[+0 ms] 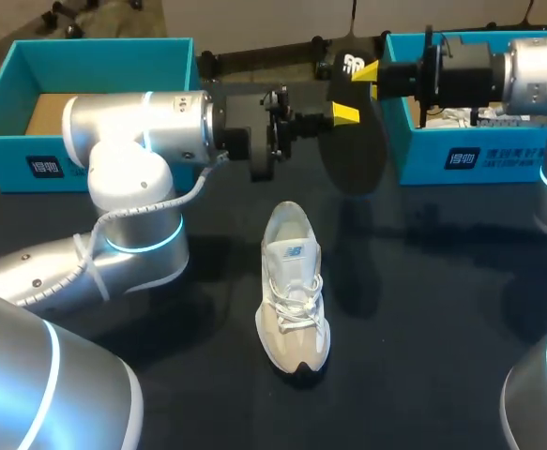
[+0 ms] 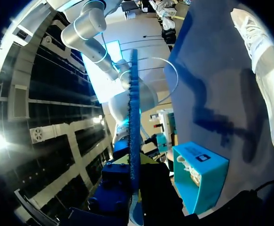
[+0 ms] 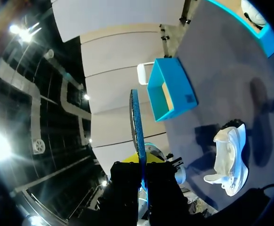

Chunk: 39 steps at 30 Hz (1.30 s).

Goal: Take the shoe out of the shoebox, open the shoe tongue, remove and reinsert the insole, then place the shoe into the shoebox

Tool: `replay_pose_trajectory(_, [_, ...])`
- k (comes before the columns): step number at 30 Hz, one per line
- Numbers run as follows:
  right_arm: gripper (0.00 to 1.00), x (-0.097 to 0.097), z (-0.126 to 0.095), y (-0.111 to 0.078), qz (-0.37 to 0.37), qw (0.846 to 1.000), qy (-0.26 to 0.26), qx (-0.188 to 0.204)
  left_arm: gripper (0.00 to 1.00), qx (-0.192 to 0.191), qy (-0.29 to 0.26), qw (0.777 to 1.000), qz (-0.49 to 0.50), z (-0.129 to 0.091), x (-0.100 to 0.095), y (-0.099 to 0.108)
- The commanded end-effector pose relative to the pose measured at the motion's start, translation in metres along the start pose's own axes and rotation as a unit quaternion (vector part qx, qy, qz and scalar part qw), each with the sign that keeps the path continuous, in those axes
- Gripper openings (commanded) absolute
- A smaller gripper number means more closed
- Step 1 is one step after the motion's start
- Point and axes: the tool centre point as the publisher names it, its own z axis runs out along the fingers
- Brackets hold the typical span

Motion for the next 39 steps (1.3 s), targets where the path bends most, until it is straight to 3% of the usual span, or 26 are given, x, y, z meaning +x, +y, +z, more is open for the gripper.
replay_pose_trajectory(1, [1.00, -0.003, -0.002, -0.002, -0.007, 1.000, -0.004, -0.006, 0.00, -0.003, -0.003, 1.000, -0.001, -0.003, -0.001, -0.003])
replay_pose_trajectory(11, [1.00, -0.012, -0.015, -0.013, -0.088, 0.996, -0.010, -0.014, 0.00, 0.000, -0.012, 0.999, -0.035, -0.014, -0.005, -0.006])
replay_pose_trajectory(19, [1.00, -0.021, -0.026, -0.033, -0.160, 0.987, 0.012, 0.014, 0.00, 0.014, -0.018, 0.998, -0.054, -0.022, -0.003, -0.011])
replay_pose_trajectory(30, [1.00, -0.037, -0.051, -0.051, -0.180, 0.983, 0.016, 0.031, 0.00, 0.010, -0.015, 0.998, -0.054, -0.041, -0.010, -0.016])
replay_pose_trajectory(39, [1.00, -0.041, -0.059, -0.054, -0.182, 0.980, 0.016, 0.074, 0.00, -0.001, 0.000, 0.999, -0.055, -0.054, -0.004, -0.022])
